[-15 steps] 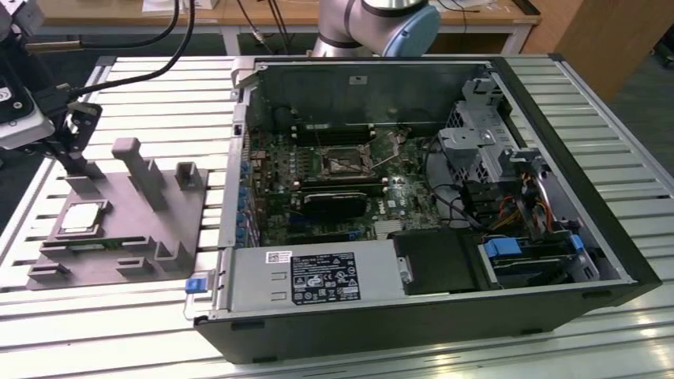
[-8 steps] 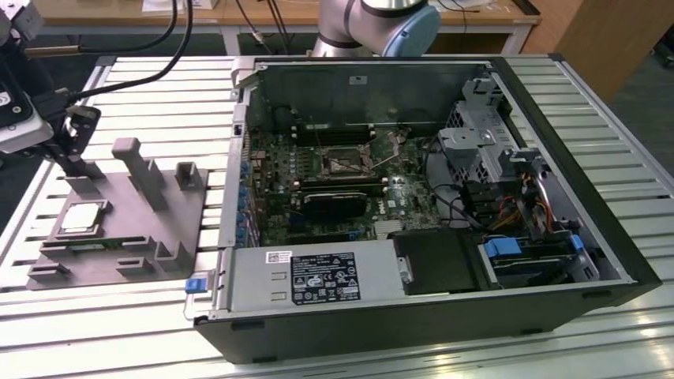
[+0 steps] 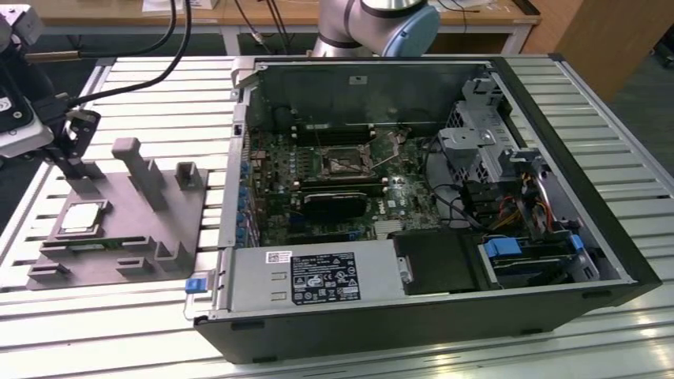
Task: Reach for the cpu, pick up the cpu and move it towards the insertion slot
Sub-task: 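Pick up the cpu and move it towards the insertion slot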
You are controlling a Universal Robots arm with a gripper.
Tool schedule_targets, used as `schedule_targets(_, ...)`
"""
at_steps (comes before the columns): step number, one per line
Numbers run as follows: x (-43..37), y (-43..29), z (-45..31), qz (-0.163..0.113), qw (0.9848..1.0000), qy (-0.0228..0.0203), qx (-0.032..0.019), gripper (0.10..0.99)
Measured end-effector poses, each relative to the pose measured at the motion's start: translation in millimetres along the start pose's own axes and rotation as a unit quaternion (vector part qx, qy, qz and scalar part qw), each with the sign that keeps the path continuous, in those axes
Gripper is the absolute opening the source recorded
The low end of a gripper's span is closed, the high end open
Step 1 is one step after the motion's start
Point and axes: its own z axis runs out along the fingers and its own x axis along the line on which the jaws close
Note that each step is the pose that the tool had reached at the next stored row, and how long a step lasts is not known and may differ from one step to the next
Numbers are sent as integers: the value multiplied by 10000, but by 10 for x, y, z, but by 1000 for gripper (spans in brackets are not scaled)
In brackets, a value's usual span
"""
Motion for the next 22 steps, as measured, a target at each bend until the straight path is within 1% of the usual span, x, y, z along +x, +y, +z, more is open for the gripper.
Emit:
schedule_targets(14, 43, -3, 98, 0, 10000, 0, 0, 106)
schedule_targets(22, 76, -6, 197, 0, 10000, 1, 1, 106)
